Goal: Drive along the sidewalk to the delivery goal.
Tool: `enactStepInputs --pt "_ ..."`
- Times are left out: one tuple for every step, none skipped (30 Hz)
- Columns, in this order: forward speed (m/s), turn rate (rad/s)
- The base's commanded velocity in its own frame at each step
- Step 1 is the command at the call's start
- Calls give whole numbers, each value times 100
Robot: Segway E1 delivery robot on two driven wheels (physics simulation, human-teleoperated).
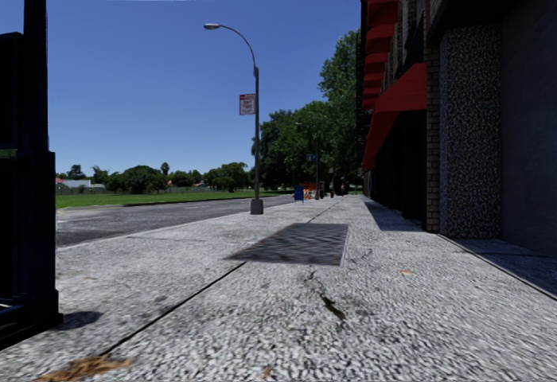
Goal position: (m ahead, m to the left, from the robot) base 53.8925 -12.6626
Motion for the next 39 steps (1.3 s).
enactStepInputs --pt "200 0" --pt "200 0" --pt "200 0" --pt "200 0" --pt "200 0" --pt "200 0" --pt "200 0" --pt "200 0" --pt "200 0" --pt "200 0" --pt "200 0" --pt "200 0" --pt "200 0" --pt "200 0" --pt "200 0" --pt "200 0" --pt "200 0" --pt "200 0" --pt "200 0" --pt "200 0" --pt "200 0" --pt "200 0" --pt "200 -9" --pt "200 -24" --pt "200 -27" --pt "200 -27" --pt "200 -34" --pt "200 -37" --pt "200 -37" --pt "200 -37" --pt "200 -37" --pt "200 -37" --pt "200 -37" --pt "200 -37" --pt "200 -37" --pt "200 -37" --pt "200 -37" --pt "200 -37" --pt "200 -37"
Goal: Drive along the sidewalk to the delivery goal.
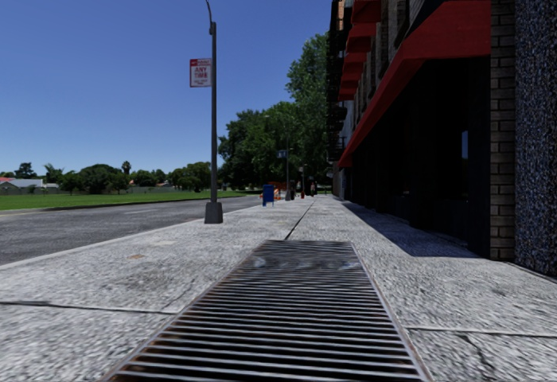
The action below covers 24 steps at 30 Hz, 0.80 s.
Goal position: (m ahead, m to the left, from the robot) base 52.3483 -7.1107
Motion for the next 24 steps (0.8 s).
enactStepInputs --pt "200 -37" --pt "200 -37" --pt "200 -37" --pt "200 -37" --pt "200 -37" --pt "200 -37" --pt "200 -26" --pt "200 -26" --pt "200 -4" --pt "200 0" --pt "200 0" --pt "200 0" --pt "200 0" --pt "200 0" --pt "200 0" --pt "200 0" --pt "200 0" --pt "200 0" --pt "200 0" --pt "200 0" --pt "200 0" --pt "200 0" --pt "200 0" --pt "200 -11"
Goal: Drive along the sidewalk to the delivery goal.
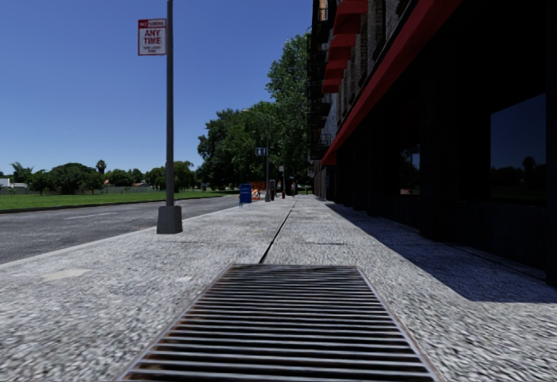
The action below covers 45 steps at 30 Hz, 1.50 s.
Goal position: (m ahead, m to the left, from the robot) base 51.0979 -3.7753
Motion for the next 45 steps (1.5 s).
enactStepInputs --pt "200 -26" --pt "200 -26" --pt "200 -31" --pt "200 -33" --pt "200 -34" --pt "200 -34" --pt "200 -34" --pt "200 -33" --pt "200 -33" --pt "200 -15" --pt "200 0" --pt "200 0" --pt "200 0" --pt "200 0" --pt "200 0" --pt "200 0" --pt "200 0" --pt "200 0" --pt "200 0" --pt "200 0" --pt "200 0" --pt "200 0" --pt "200 0" --pt "200 0" --pt "200 0" --pt "200 0" --pt "200 0" --pt "200 0" --pt "200 0" --pt "200 -10" --pt "200 -10" --pt "200 -31" --pt "200 -7" --pt "200 0" --pt "200 0" --pt "200 0" --pt "200 0" --pt "200 0" --pt "200 0" --pt "200 0" --pt "200 0" --pt "200 0" --pt "200 0" --pt "200 0" --pt "200 0"
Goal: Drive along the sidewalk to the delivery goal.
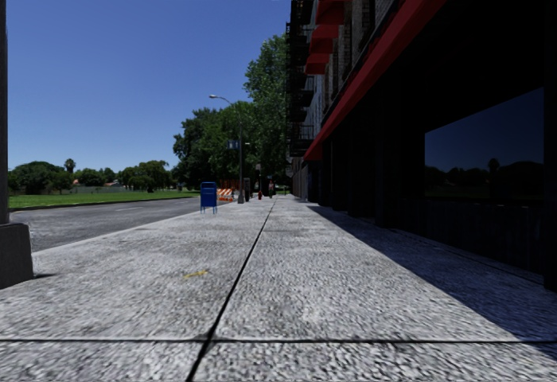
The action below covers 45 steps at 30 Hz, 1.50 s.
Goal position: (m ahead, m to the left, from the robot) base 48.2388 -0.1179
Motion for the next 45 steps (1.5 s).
enactStepInputs --pt "200 0" --pt "200 0" --pt "200 0" --pt "200 -7" --pt "200 -7" --pt "200 -20" --pt "200 -25" --pt "200 -26" --pt "200 -26" --pt "200 -15" --pt "200 0" --pt "200 0" --pt "200 0" --pt "200 0" --pt "200 0" --pt "200 0" --pt "200 0" --pt "200 0" --pt "200 0" --pt "200 0" --pt "200 0" --pt "200 0" --pt "200 0" --pt "200 0" --pt "200 0" --pt "200 0" --pt "200 0" --pt "200 0" --pt "200 0" --pt "200 0" --pt "200 0" --pt "200 0" --pt "200 0" --pt "200 0" --pt "200 0" --pt "200 0" --pt "200 0" --pt "200 0" --pt "200 0" --pt "200 0" --pt "200 0" --pt "200 0" --pt "200 0" --pt "200 0" --pt "200 0"
